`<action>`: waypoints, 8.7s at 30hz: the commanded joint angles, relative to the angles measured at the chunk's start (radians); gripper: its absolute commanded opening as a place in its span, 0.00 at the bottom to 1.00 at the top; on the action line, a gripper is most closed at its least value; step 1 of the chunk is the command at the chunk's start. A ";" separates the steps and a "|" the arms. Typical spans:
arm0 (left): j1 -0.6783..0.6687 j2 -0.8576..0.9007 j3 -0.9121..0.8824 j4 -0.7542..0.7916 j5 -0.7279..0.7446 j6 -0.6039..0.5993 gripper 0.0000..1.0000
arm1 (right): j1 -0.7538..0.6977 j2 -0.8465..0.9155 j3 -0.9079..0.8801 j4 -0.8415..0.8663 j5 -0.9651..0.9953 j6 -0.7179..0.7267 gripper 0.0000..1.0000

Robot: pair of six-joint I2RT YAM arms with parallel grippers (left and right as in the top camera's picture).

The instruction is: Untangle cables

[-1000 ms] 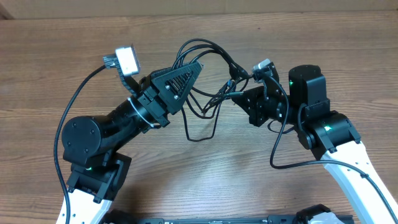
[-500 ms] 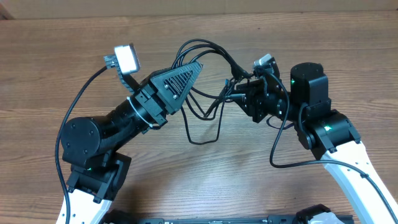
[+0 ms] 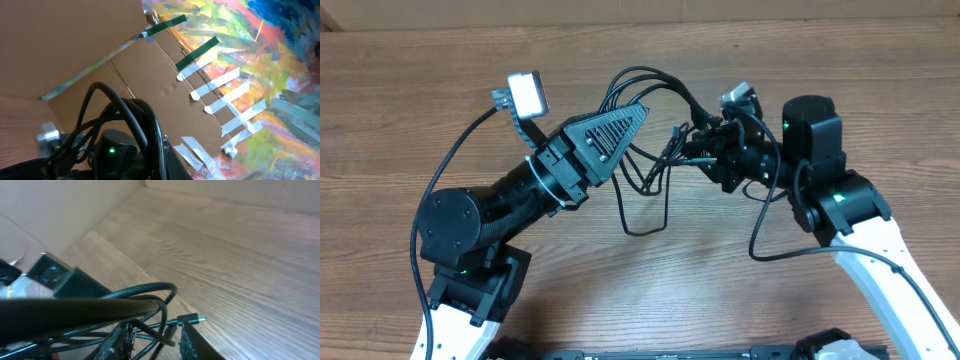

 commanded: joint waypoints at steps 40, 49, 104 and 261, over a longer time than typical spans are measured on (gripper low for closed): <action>0.233 -0.003 0.009 -0.049 -0.138 -0.056 0.04 | 0.004 0.021 0.003 -0.361 0.106 -0.016 0.04; 0.246 -0.003 0.009 -0.047 -0.042 -0.083 0.04 | 0.004 0.021 0.003 -0.283 0.095 0.003 0.51; 0.254 -0.003 0.009 0.094 -0.112 -0.500 0.04 | 0.136 0.245 0.003 0.254 -0.332 -0.008 0.67; -0.110 0.567 0.007 -1.066 -0.523 0.912 1.00 | -0.504 0.020 0.026 -0.512 0.178 0.078 1.00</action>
